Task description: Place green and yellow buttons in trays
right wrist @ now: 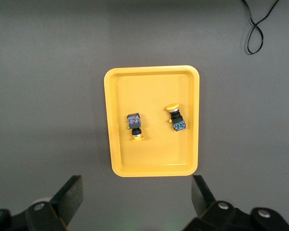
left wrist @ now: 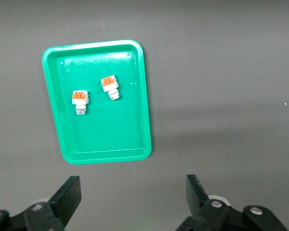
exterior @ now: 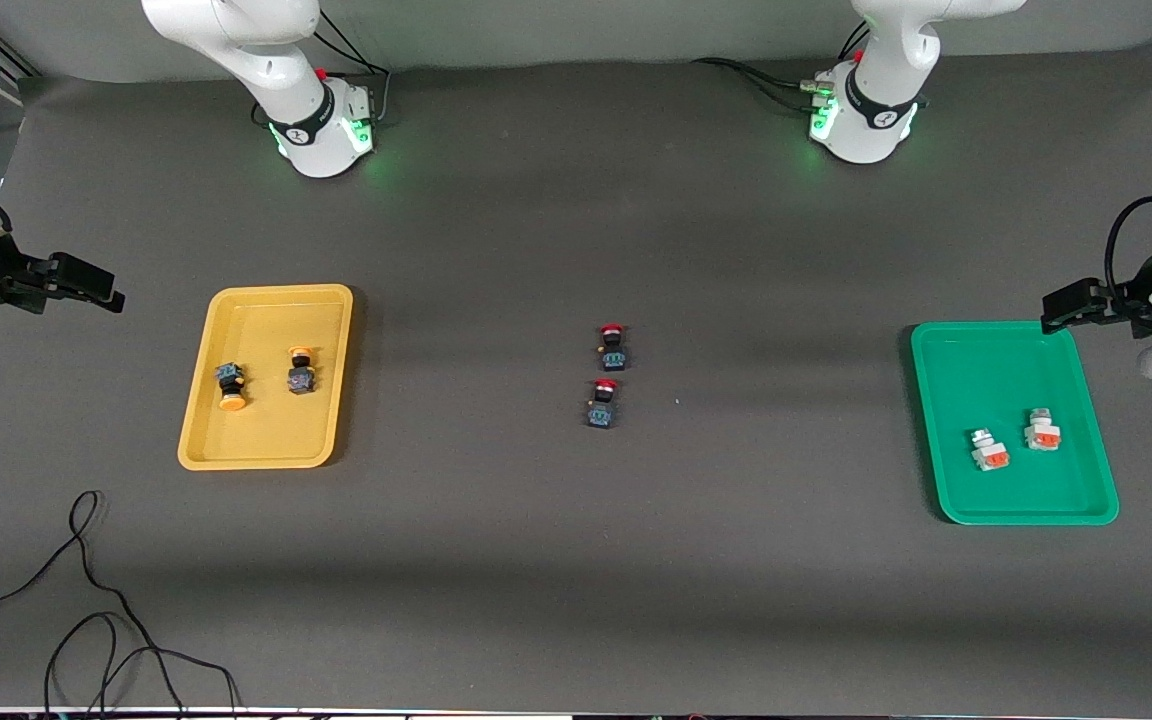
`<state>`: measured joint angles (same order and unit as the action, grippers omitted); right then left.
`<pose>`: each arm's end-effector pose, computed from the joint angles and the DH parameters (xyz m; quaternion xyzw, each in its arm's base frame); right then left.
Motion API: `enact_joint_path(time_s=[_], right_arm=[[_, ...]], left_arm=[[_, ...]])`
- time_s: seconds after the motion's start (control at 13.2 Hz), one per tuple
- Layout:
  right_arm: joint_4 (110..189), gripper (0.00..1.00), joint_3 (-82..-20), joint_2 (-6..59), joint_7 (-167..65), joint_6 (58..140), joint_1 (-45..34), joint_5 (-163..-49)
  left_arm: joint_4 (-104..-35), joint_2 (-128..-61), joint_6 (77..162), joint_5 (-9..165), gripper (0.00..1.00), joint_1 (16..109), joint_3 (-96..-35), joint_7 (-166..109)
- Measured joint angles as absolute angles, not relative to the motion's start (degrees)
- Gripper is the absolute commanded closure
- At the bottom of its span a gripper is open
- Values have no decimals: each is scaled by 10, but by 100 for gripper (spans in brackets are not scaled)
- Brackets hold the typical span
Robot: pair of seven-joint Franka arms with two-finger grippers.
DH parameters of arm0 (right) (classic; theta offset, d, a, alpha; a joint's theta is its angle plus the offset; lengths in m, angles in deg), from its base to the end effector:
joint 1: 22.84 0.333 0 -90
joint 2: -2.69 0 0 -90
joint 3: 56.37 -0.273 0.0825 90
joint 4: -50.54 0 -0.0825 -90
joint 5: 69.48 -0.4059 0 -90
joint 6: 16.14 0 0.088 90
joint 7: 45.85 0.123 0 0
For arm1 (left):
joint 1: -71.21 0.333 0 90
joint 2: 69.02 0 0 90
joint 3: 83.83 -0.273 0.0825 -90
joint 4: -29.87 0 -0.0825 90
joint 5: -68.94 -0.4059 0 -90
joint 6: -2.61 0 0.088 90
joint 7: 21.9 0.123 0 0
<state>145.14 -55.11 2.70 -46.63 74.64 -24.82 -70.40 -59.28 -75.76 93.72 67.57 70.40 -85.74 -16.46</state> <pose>0.5725 -0.0305 0.5270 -0.9992 0.0218 0.0331 0.0092 0.6035 0.0137 0.5050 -0.9983 0.0386 0.0424 0.0115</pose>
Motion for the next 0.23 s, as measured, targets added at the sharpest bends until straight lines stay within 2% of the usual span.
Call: enact_joint_path(time_s=[0.15,0.23], right_arm=[[1452,0,-551,27,-466,746,-248,-704],[1452,0,-551,27,-466,746,-248,-704]], left_arm=[[-579,-758,933,677,13,704,-857,-165],[-573,-758,928,677,1,704,-857,-165]])
